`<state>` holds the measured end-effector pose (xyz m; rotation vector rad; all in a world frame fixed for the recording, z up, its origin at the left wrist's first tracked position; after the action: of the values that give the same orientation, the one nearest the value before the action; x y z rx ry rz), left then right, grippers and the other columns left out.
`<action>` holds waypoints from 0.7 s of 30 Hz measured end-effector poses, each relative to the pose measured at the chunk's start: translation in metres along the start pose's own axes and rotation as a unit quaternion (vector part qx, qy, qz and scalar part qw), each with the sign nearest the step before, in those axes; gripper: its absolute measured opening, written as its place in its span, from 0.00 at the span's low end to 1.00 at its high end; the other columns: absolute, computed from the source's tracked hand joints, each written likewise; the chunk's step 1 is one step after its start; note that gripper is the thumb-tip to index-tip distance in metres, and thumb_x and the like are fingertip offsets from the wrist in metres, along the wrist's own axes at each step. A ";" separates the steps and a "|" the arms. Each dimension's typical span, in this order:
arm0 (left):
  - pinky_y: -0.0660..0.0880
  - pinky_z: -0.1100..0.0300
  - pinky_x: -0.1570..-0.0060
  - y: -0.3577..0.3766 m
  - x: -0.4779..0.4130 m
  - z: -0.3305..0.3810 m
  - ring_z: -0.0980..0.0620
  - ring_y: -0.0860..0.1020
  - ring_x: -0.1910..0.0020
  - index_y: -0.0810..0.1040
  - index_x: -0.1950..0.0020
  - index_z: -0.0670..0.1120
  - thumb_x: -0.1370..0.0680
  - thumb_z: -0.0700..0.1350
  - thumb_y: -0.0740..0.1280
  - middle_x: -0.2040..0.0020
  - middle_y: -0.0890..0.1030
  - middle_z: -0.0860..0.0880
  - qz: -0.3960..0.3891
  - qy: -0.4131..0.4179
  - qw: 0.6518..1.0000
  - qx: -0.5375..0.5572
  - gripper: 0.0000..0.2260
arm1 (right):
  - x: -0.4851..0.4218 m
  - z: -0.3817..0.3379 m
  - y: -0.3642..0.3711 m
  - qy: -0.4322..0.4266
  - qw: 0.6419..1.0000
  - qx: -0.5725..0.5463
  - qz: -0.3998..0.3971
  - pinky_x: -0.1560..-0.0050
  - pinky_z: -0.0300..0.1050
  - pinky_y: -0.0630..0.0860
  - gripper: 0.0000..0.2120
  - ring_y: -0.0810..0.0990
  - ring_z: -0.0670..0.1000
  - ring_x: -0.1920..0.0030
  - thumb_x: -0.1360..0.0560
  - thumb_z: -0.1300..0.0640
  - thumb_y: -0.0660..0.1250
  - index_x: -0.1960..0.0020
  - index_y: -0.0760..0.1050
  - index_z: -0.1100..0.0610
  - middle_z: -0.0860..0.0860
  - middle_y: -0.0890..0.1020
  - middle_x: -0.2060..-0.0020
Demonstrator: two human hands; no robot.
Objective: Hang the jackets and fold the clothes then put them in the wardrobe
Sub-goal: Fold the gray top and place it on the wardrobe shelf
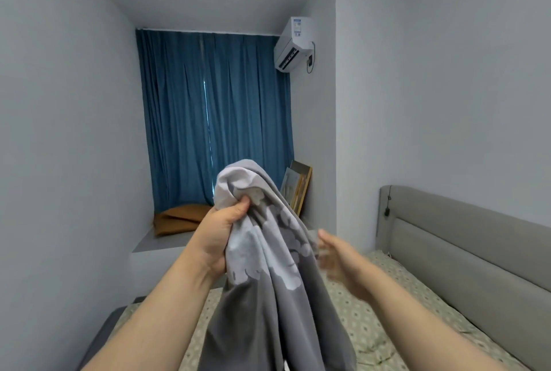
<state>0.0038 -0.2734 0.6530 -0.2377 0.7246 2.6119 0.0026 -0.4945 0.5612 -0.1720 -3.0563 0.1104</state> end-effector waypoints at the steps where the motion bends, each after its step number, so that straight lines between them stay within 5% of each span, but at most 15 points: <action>1: 0.82 0.47 0.53 0.000 -0.002 0.000 0.40 0.84 0.50 0.87 0.53 0.43 0.28 0.45 0.70 0.50 0.84 0.39 -0.002 0.000 1.000 0.012 0.09 | 0.002 0.028 0.008 0.065 0.995 -0.043 -0.055 0.39 0.51 0.74 0.32 0.80 0.57 0.40 0.23 0.32 0.57 0.36 0.78 0.58 0.60 0.81 0.38; 3: 0.81 0.47 0.53 -0.002 -0.006 -0.002 0.40 0.84 0.49 0.86 0.52 0.42 0.27 0.45 0.70 0.48 0.84 0.38 0.000 0.005 1.000 0.026 0.09 | 0.009 0.056 0.028 0.121 0.972 -0.125 -0.160 0.30 0.57 0.70 0.39 0.78 0.61 0.34 0.25 0.29 0.57 0.33 0.77 0.61 0.61 0.79 0.35; 6: 0.81 0.49 0.53 -0.004 -0.005 -0.005 0.40 0.84 0.49 0.86 0.51 0.42 0.28 0.44 0.71 0.48 0.84 0.38 0.003 0.013 1.000 0.011 0.09 | 0.015 0.050 0.042 0.104 0.952 -0.203 -0.203 0.26 0.57 0.66 0.31 0.75 0.61 0.31 0.26 0.41 0.70 0.33 0.77 0.62 0.60 0.76 0.31; 10: 0.81 0.57 0.63 -0.015 0.005 0.006 0.45 0.85 0.57 0.85 0.53 0.42 0.27 0.43 0.72 0.55 0.86 0.42 0.066 0.064 0.993 -0.074 0.06 | 0.005 0.016 0.030 0.042 0.948 -0.283 -0.137 0.39 0.54 0.76 0.23 0.82 0.61 0.48 0.31 0.45 0.74 0.46 0.82 0.63 0.63 0.82 0.45; 13: 0.81 0.61 0.63 -0.021 0.023 0.006 0.46 0.85 0.55 0.83 0.51 0.45 0.23 0.38 0.70 0.56 0.86 0.47 0.112 0.105 0.968 -0.197 0.04 | 0.002 -0.031 0.027 -0.046 0.960 -0.242 -0.130 0.47 0.53 0.81 0.17 0.84 0.59 0.50 0.29 0.54 0.71 0.43 0.81 0.62 0.63 0.83 0.44; 16: 0.79 0.62 0.55 -0.006 0.044 -0.012 0.47 0.84 0.49 0.85 0.51 0.49 0.26 0.36 0.73 0.52 0.86 0.49 -0.047 0.058 0.952 -0.296 0.09 | 0.006 -0.081 0.026 -0.130 0.954 -0.232 -0.138 0.54 0.52 0.82 0.09 0.85 0.59 0.53 0.27 0.58 0.67 0.51 0.81 0.61 0.63 0.84 0.52; 19: 0.75 0.70 0.51 0.018 0.074 -0.041 0.64 0.80 0.49 0.84 0.46 0.54 0.24 0.44 0.71 0.49 0.84 0.60 -0.329 -0.084 0.862 -0.377 0.09 | 0.015 -0.119 0.026 -0.181 0.941 -0.245 -0.146 0.58 0.49 0.82 0.07 0.84 0.55 0.59 0.23 0.58 0.63 0.55 0.79 0.58 0.58 0.83 0.59; 21: 0.79 0.61 0.51 0.017 0.073 -0.040 0.57 0.81 0.51 0.85 0.47 0.49 0.21 0.51 0.68 0.51 0.85 0.54 -0.297 -0.128 0.899 -0.297 0.09 | 0.026 -0.141 0.030 -0.211 0.929 -0.248 -0.176 0.58 0.46 0.82 0.07 0.83 0.53 0.60 0.24 0.59 0.62 0.55 0.79 0.58 0.56 0.82 0.60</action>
<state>-0.0675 -0.2825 0.6068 -0.2353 -0.2364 2.1272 -0.0082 -0.4519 0.7007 0.4326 -3.3989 -0.7451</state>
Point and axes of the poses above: each hand's wrist, its own x-axis away from the middle knuckle, its own y-axis out of the palm, z = x × y, the point moved 6 cm from there along -x, towards the middle knuckle
